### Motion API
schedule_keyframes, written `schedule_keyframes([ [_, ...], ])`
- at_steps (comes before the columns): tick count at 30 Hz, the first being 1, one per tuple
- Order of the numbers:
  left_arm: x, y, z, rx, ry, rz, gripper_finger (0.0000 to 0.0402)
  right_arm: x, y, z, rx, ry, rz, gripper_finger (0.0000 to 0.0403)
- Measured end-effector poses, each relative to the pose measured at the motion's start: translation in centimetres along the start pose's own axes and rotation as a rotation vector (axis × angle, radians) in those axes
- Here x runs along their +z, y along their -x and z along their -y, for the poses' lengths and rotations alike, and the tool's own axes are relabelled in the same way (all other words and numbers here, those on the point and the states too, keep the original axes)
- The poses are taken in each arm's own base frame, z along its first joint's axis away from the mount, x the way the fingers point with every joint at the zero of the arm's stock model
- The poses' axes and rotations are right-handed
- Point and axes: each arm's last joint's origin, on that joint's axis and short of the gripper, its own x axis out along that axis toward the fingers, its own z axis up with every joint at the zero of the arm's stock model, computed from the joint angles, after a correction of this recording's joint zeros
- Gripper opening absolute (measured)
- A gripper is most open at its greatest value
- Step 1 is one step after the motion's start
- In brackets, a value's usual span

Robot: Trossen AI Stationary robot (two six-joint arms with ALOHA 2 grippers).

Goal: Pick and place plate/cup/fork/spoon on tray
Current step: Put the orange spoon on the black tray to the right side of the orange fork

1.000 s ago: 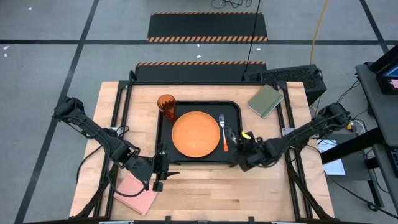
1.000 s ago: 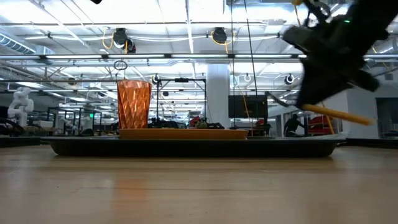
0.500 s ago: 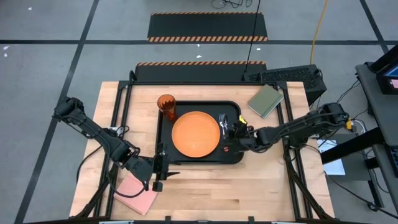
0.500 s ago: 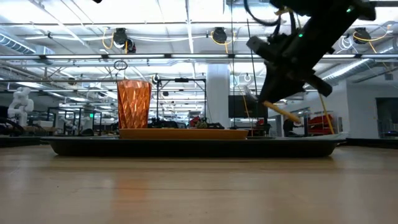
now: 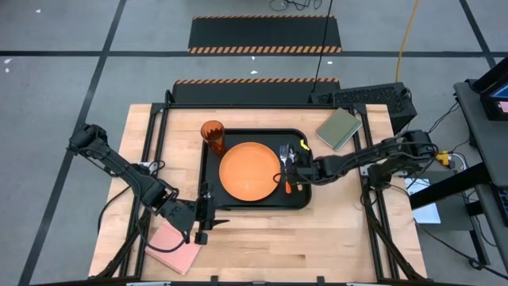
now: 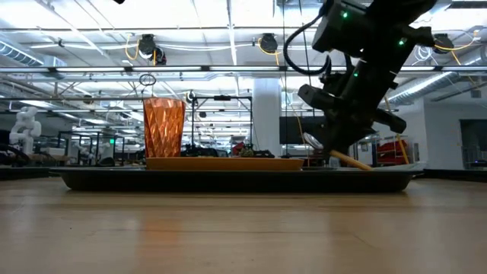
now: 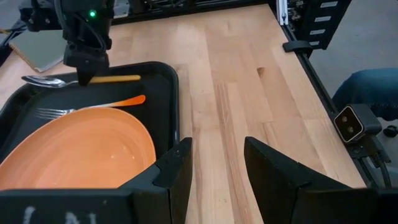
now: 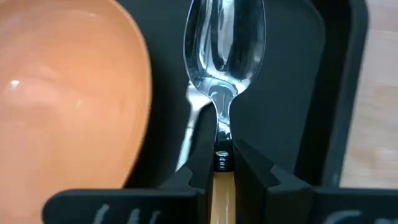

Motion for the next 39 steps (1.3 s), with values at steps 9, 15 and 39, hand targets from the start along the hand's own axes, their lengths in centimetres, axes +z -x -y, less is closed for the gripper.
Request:
schedule_keyframes([
  [9,0.0,0.0,0.0,0.0,-0.001,0.0,0.0149,0.1,-0.3,0.4,-0.016,-0.013,-0.022,0.0029],
  [15,0.0,0.0,0.0,0.0,-0.001,0.0,0.0149,-0.7,-1.1,1.8,-0.05,-0.044,-0.031,0.0029],
  [39,0.0,0.0,0.0,0.001,-0.007,0.003,0.0149,-1.2,-1.8,2.3,-0.008,-0.146,-0.063,0.0032],
])
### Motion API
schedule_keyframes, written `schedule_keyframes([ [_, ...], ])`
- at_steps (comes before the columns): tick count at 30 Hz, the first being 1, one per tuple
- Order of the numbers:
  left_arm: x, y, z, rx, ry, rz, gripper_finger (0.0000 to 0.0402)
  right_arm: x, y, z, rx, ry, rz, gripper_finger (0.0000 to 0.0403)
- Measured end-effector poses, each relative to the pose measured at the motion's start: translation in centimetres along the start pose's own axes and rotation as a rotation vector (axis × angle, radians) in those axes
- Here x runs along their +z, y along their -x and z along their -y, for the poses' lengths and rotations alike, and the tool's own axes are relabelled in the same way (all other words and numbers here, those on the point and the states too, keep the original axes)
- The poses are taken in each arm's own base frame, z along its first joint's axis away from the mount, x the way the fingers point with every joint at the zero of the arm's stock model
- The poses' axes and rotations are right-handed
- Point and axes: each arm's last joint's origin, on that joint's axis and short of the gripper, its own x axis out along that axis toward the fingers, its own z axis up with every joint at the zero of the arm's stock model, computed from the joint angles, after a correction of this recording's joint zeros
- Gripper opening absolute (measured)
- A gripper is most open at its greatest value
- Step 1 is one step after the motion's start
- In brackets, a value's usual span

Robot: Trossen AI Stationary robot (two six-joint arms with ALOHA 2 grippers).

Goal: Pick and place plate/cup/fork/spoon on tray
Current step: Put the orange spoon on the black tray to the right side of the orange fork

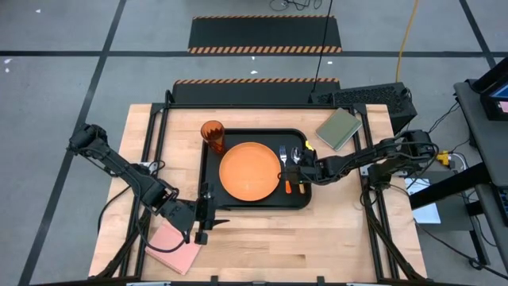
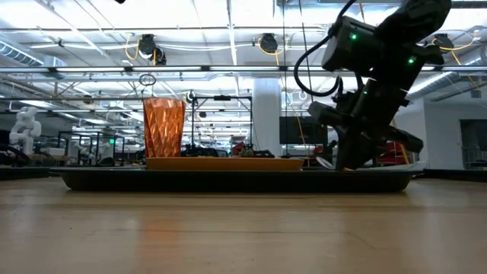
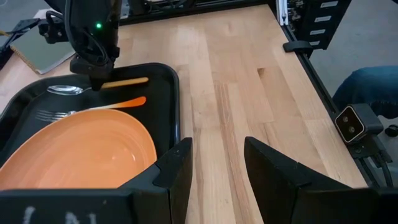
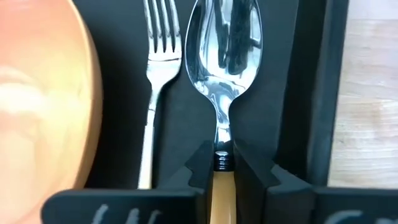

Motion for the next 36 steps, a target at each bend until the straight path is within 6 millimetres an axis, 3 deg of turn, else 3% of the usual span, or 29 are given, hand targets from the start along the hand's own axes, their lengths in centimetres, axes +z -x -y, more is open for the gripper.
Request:
schedule_keyframes([
  [21,0.0,0.0,0.0,0.0,-0.002,0.0,0.0149,0.4,-0.1,0.0,-0.003,-0.013,0.056,0.009],
  [36,0.0,0.0,0.0,0.002,-0.019,-0.002,0.0149,-2.3,1.7,-1.8,0.154,0.103,-0.024,0.0091],
])
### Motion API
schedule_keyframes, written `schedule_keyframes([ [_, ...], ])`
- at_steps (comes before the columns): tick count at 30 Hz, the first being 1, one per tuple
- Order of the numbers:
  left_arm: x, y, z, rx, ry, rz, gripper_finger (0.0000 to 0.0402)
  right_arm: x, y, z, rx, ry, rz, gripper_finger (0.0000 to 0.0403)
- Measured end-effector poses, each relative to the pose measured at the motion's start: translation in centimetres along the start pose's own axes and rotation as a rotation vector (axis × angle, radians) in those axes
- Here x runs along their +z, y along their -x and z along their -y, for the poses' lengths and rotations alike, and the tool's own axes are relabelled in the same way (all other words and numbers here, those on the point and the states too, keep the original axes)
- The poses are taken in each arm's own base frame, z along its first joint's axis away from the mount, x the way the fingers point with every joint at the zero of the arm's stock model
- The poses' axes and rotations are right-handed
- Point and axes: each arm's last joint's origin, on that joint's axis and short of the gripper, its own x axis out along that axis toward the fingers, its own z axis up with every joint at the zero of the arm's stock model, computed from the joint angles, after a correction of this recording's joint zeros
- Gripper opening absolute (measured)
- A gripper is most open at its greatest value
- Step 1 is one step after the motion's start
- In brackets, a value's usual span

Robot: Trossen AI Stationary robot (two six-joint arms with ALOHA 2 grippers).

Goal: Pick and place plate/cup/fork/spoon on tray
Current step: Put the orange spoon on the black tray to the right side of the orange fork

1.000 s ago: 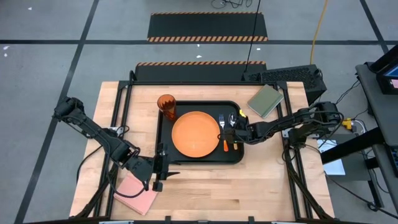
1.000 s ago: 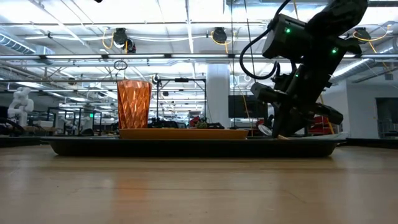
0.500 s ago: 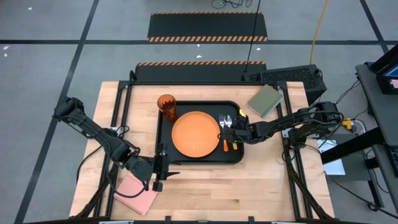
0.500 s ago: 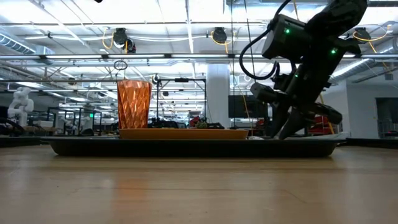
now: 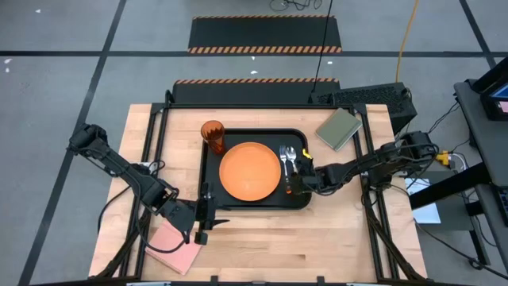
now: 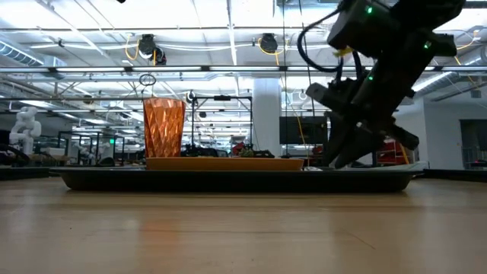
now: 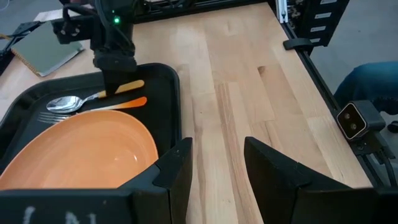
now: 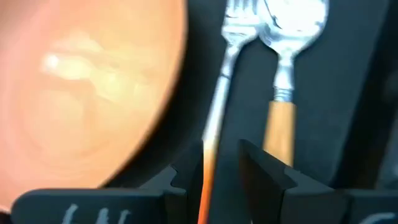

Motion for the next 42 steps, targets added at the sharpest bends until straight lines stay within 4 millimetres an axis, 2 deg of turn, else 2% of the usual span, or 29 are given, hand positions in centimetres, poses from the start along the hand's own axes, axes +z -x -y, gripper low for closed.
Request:
schedule_keyframes([
  [5,0.1,-0.2,-0.3,0.01,0.007,0.002,0.0149,1.4,0.1,-1.0,0.014,0.041,0.045,0.0091],
  [12,0.2,-0.3,-0.7,0.022,0.015,0.003,0.0149,3.4,-1.0,0.0,-0.064,0.057,0.033,0.0091],
  [26,0.2,-0.3,-0.7,0.014,-0.007,-0.001,0.0149,2.9,-3.9,0.8,-0.134,0.078,-0.048,0.0091],
  [34,0.2,-0.3,-0.7,0.014,-0.015,-0.001,0.0149,3.5,-3.3,0.8,-0.123,0.083,-0.037,0.0091],
  [42,0.1,-0.3,-0.7,0.014,-0.018,-0.004,0.0149,4.1,-1.1,0.3,-0.055,0.096,-0.025,0.0091],
])
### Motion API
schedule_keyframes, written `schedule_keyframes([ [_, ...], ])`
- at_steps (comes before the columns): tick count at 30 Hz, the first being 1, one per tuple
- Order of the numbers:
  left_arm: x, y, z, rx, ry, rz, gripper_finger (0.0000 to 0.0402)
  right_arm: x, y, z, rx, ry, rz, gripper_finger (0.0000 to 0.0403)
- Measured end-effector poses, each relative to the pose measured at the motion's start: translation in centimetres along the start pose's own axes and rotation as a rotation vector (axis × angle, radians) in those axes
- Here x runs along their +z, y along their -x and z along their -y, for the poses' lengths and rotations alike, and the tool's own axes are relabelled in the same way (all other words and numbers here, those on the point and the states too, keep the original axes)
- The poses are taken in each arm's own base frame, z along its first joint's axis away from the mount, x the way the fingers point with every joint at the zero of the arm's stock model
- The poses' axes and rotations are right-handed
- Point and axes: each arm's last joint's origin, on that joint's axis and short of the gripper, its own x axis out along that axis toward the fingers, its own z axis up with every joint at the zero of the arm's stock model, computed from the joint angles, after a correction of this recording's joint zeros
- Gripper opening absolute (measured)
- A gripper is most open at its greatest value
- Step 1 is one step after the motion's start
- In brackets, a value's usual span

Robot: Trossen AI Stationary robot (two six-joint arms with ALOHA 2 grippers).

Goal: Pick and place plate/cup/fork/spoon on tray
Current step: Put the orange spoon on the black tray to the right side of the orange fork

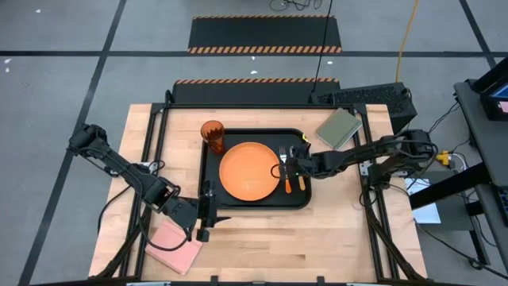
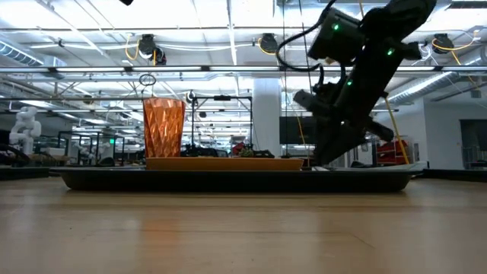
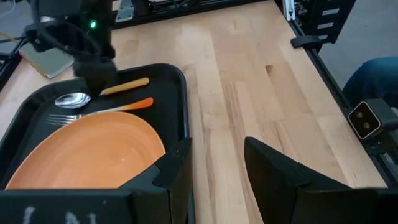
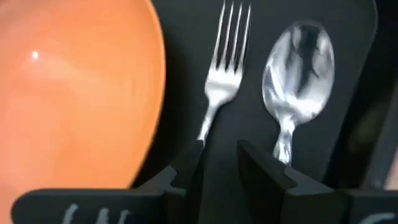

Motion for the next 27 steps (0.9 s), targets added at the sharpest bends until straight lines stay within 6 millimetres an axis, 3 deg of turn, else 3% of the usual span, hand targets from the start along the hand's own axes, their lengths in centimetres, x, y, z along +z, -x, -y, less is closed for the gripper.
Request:
schedule_keyframes([
  [10,0.1,0.0,-0.1,0.002,-0.012,0.005,0.0149,-1.6,1.4,1.5,-0.137,0.053,-0.137,0.0091],
  [27,0.1,-0.1,-0.1,0.003,-0.009,0.006,0.0149,-2.8,0.9,1.1,-0.138,0.079,-0.15,0.0091],
])
